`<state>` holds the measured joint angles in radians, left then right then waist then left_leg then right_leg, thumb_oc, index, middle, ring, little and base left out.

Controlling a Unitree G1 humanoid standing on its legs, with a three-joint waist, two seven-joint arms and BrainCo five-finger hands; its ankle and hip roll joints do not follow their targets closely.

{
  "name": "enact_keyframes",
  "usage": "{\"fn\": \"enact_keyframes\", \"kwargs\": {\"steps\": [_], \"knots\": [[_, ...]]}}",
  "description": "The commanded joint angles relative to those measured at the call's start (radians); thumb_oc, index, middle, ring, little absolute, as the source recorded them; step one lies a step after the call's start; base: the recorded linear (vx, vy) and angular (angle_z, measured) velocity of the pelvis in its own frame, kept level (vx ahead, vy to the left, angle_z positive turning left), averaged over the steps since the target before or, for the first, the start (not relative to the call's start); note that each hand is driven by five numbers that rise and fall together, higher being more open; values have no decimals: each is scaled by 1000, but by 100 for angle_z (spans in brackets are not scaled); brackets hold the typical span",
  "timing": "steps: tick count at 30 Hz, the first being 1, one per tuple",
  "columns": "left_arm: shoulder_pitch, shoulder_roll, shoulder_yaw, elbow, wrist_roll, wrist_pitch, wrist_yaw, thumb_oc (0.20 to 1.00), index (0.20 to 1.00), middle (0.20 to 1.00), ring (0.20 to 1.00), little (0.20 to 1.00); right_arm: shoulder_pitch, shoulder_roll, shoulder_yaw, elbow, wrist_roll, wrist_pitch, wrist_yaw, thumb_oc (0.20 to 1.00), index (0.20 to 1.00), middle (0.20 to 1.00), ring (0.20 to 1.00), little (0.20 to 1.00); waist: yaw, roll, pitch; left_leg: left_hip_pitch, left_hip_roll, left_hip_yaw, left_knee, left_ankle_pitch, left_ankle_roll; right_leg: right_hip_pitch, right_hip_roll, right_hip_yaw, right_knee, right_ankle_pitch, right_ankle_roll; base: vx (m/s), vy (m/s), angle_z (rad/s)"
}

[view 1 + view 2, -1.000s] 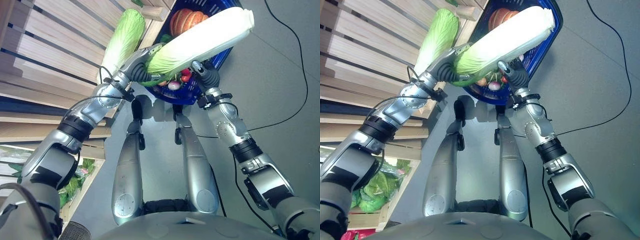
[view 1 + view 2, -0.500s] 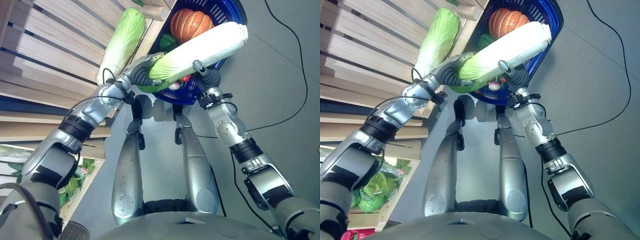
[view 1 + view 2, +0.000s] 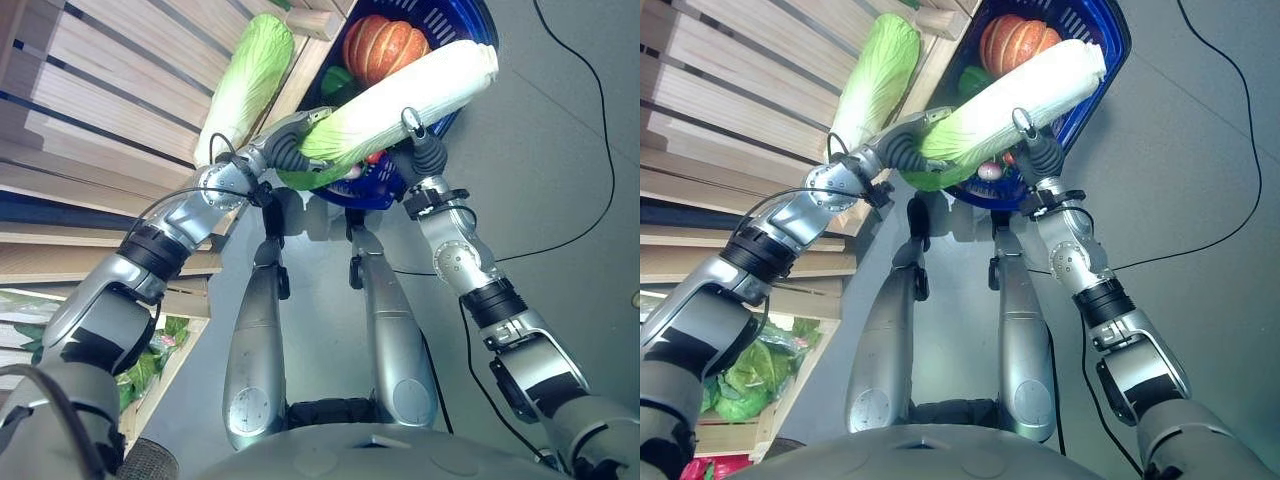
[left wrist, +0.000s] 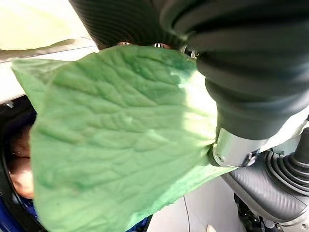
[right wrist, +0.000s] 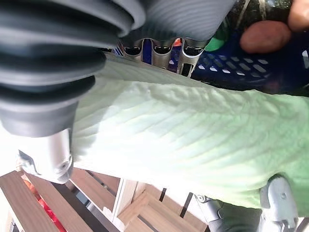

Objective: Pick up fruits and vegetables into the basket

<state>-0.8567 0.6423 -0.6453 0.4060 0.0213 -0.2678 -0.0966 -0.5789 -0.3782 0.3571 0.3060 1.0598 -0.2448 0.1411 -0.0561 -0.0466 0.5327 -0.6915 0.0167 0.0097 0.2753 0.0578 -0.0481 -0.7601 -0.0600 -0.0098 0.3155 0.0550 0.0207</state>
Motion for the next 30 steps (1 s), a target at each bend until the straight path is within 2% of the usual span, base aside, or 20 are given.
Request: {"fn": "enact_keyframes", "kwargs": {"steps": [1,3,4,5,11,15,19,22,27,30], "knots": [[11,-7,-14,-76,16,-18,6,322,322,322,322,322,-16,-5,-20,-165,15,-68,86,200,200,200,200,200,-1,22,-13,17,-24,12,-21,-24,-18,69,12,-56,-12,-21,77,0,0,0],[7,-6,-10,-77,17,-17,9,498,498,498,498,498,-20,-5,-21,-165,15,-70,88,200,200,200,200,200,-1,22,-13,11,-25,11,-23,-17,-18,65,12,-58,-16,-16,77,0,0,0],[11,-5,-8,-77,16,-19,13,683,683,683,683,683,-16,-6,-21,-162,18,-72,91,200,200,200,200,200,0,22,-13,17,-25,11,-21,-23,-18,70,12,-58,-14,-21,78,0,0,0],[14,-5,-6,-77,18,-20,17,1000,1000,1000,1000,1000,-16,-6,-21,-161,19,-75,91,200,200,200,200,200,1,22,-13,17,-25,11,-21,-22,-18,71,11,-59,-15,-20,78,0,0,0],[24,-13,8,-78,26,-17,77,1000,1000,1000,1000,1000,-16,-2,-21,-161,15,-80,91,200,200,200,200,200,3,23,-13,11,-27,8,-22,-17,-18,66,9,-61,-16,-16,78,0,0,0],[46,-28,42,-71,22,-46,241,1000,1000,1000,1000,1000,-13,2,-16,-161,14,-90,83,200,200,200,200,200,6,20,-13,11,-27,4,-22,-17,-18,65,10,-61,-15,-17,77,0,0,0],[97,-68,135,-58,22,-125,430,1000,1000,1000,1000,1000,1,16,-25,-155,9,-99,87,200,200,200,200,200,15,13,-13,16,-30,-1,-17,-27,-18,70,13,-63,-7,-28,75,4,-16,0],[120,-93,193,-46,15,-162,516,1000,1000,1000,1000,1000,5,26,-35,-150,3,-101,89,200,200,200,200,200,20,10,-13,17,-33,-7,-16,-27,-19,70,16,-66,-1,-31,73,0,-31,3],[132,-121,277,-29,11,-182,627,1000,1000,1000,1000,1000,3,44,-56,-148,-28,-100,69,200,200,200,200,200,25,7,-13,19,-35,-14,-13,-29,-19,71,18,-68,7,-39,68,2,-8,1],[126,-133,318,-2,-21,-183,668,1000,1000,1000,1000,1000,-12,44,-74,-130,-56,-105,21,200,200,200,200,200,25,10,-13,17,-37,-17,-13,-23,-21,70,17,-70,8,-36,66,-1,-2,1]]}}
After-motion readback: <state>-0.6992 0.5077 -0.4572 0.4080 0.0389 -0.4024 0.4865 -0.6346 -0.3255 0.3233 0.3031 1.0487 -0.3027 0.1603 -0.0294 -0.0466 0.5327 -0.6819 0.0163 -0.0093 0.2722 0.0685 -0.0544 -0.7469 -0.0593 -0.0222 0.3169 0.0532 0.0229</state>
